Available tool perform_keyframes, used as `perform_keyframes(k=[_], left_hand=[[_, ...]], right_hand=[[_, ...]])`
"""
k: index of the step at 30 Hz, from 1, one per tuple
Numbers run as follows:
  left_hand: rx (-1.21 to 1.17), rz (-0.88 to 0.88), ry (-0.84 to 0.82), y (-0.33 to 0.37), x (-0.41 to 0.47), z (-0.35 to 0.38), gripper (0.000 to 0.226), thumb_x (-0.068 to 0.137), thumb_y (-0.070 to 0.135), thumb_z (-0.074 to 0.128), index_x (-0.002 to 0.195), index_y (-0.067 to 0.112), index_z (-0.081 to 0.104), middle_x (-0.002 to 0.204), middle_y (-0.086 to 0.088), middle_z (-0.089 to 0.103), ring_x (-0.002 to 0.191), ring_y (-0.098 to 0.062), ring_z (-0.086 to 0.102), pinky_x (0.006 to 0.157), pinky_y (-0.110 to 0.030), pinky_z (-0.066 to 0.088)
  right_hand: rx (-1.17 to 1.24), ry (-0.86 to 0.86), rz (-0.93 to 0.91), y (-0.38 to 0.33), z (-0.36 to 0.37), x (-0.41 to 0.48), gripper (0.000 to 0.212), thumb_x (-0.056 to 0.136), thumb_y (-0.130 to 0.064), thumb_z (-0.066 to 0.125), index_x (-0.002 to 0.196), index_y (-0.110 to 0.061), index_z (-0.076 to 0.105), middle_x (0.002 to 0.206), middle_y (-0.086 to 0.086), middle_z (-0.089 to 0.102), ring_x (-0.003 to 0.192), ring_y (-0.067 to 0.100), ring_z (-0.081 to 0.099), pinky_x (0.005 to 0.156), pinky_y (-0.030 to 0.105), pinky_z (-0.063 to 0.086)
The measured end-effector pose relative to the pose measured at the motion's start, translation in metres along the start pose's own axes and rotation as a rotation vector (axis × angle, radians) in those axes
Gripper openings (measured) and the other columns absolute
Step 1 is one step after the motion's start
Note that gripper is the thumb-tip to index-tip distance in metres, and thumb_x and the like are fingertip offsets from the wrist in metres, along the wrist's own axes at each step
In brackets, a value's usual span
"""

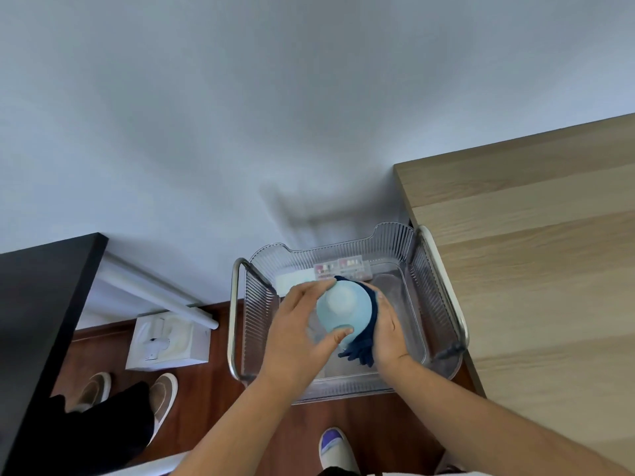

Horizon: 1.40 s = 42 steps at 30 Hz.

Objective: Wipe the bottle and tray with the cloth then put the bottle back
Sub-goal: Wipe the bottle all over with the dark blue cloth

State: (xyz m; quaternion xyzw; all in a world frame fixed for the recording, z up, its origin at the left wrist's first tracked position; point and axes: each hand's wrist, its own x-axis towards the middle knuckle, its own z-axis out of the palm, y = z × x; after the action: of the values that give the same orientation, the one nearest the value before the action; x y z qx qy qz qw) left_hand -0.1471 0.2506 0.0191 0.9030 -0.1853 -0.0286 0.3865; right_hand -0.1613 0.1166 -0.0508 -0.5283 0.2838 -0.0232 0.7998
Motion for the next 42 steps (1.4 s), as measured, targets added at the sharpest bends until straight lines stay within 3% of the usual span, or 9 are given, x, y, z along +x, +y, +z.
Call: perform_keyframes(k=[6, 15, 18, 22, 26, 29, 35, 38, 42], left_hand=[[-0.129, -0.306, -0.08, -0.033, -0.018, 0.019, 0.09, 0.061, 0.035, 0.088, 0.133, 0.041, 0.034, 0.136, 0.013, 0.042, 0.127, -0.007, 0.04, 0.11, -0.035, 0.035], [-0.367, -0.32, -0.049, -0.026, -0.001, 0.04, 0.075, 0.06, 0.041, 0.084, 0.125, 0.043, 0.046, 0.121, 0.021, 0.056, 0.117, -0.005, 0.049, 0.088, -0.009, 0.037], [-0.511, -0.284, 0.071, -0.01, 0.007, 0.029, 0.08, 0.06, 0.051, 0.078, 0.131, 0.022, 0.052, 0.126, 0.005, 0.061, 0.117, -0.013, 0.057, 0.093, -0.025, 0.049], [-0.755, -0.229, 0.167, 0.018, 0.023, 0.003, 0.063, 0.07, 0.047, 0.073, 0.125, 0.021, 0.057, 0.117, -0.002, 0.069, 0.108, -0.02, 0.065, 0.084, -0.029, 0.055], [-0.87, -0.21, 0.139, 0.043, 0.038, -0.022, 0.051, 0.082, 0.053, 0.062, 0.125, 0.026, 0.058, 0.115, 0.0, 0.071, 0.104, -0.018, 0.068, 0.077, -0.023, 0.055], [-0.892, -0.183, 0.038, 0.058, 0.042, -0.036, 0.05, 0.081, 0.055, 0.055, 0.128, 0.04, 0.052, 0.117, 0.013, 0.069, 0.108, -0.006, 0.065, 0.078, -0.016, 0.052], [-0.957, -0.087, -0.05, 0.076, 0.04, -0.055, 0.055, 0.087, 0.044, 0.057, 0.138, 0.05, 0.036, 0.134, 0.015, 0.058, 0.12, -0.006, 0.057, 0.089, -0.022, 0.052], [-1.039, -0.081, 0.007, 0.082, 0.039, -0.057, 0.055, 0.087, 0.042, 0.056, 0.139, 0.042, 0.039, 0.13, 0.008, 0.063, 0.118, -0.014, 0.061, 0.089, -0.029, 0.055], [-1.083, -0.075, 0.012, 0.089, 0.037, -0.066, 0.059, 0.087, 0.045, 0.057, 0.141, 0.044, 0.035, 0.132, 0.007, 0.061, 0.118, -0.016, 0.061, 0.096, -0.038, 0.052]], right_hand=[[-0.055, 0.003, 0.052, 0.003, -0.003, 0.004, 0.035, 0.104, -0.028, 0.028, 0.1, -0.033, 0.062, 0.102, -0.011, 0.063, 0.091, 0.005, 0.058, 0.059, 0.014, 0.051], [-0.134, -0.032, 0.061, -0.02, 0.003, -0.009, 0.031, 0.102, -0.042, 0.026, 0.109, -0.032, 0.054, 0.095, -0.002, 0.063, 0.085, 0.01, 0.061, 0.055, 0.017, 0.053], [-0.216, -0.175, -0.127, -0.045, 0.011, -0.021, 0.028, 0.098, -0.047, 0.024, 0.115, -0.049, 0.046, 0.118, -0.006, 0.058, 0.103, 0.0, 0.058, 0.074, 0.009, 0.052], [-0.486, -0.287, -0.52, -0.069, 0.016, -0.041, 0.05, 0.097, -0.042, 0.033, 0.145, -0.046, 0.017, 0.147, -0.013, 0.039, 0.132, 0.004, 0.041, 0.108, 0.028, 0.039], [-0.912, -0.241, -0.781, -0.075, 0.015, -0.053, 0.067, 0.094, -0.053, 0.027, 0.138, -0.053, -0.024, 0.156, -0.021, -0.005, 0.141, -0.011, -0.003, 0.112, 0.008, 0.005], [-0.827, -0.215, -0.838, -0.091, 0.022, -0.056, 0.063, 0.093, -0.053, 0.024, 0.139, -0.054, -0.019, 0.152, -0.026, -0.01, 0.136, -0.02, -0.01, 0.105, -0.003, -0.002], [-0.554, -0.331, -0.742, -0.15, 0.04, -0.048, 0.065, 0.095, -0.04, 0.037, 0.149, -0.042, 0.0, 0.159, -0.02, 0.009, 0.146, 0.001, 0.015, 0.119, 0.043, 0.024], [-0.601, -0.39, -0.781, -0.172, 0.047, -0.05, 0.067, 0.094, -0.04, 0.042, 0.147, -0.049, 0.001, 0.158, -0.025, 0.009, 0.145, -0.004, 0.012, 0.121, 0.037, 0.02], [-0.686, -0.416, -0.859, -0.168, 0.044, -0.062, 0.067, 0.095, -0.038, 0.039, 0.145, -0.052, -0.004, 0.158, -0.024, -0.005, 0.144, -0.009, -0.001, 0.115, 0.008, 0.01]])
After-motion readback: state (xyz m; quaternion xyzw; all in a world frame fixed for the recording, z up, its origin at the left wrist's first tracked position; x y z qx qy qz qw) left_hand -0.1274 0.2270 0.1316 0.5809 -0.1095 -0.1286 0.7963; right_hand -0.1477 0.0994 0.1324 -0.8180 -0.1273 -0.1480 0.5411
